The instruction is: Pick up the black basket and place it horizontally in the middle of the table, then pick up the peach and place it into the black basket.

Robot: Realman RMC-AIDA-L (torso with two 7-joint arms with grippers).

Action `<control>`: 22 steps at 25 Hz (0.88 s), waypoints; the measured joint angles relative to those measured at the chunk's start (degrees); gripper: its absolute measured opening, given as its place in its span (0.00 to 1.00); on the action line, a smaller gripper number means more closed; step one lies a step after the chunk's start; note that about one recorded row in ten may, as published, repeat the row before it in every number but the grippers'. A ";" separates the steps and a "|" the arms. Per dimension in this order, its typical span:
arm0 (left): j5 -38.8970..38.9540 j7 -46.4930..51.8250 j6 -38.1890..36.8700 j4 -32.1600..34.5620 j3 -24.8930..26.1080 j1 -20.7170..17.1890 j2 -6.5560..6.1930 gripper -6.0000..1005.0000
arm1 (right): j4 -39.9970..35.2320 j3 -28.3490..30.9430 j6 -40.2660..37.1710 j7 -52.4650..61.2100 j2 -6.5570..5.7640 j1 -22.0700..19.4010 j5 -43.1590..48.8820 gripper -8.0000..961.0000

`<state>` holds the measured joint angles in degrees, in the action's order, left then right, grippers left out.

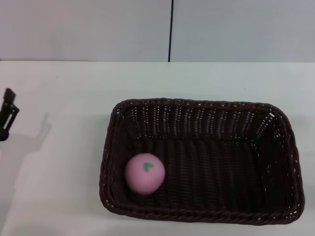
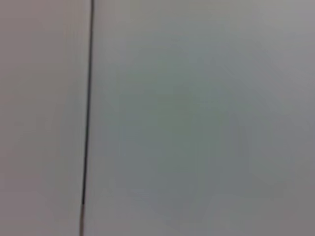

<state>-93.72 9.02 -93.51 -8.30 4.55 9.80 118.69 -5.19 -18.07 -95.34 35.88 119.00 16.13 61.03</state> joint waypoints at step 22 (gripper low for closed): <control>-0.33 -0.12 0.26 -1.36 5.14 0.10 0.04 0.85 | 4.00 6.00 4.09 -9.12 0.24 4.63 -0.04 0.70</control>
<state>-94.05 8.90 -93.25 -9.66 9.70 9.90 118.72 -1.19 -12.06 -91.25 26.77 119.24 20.75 60.99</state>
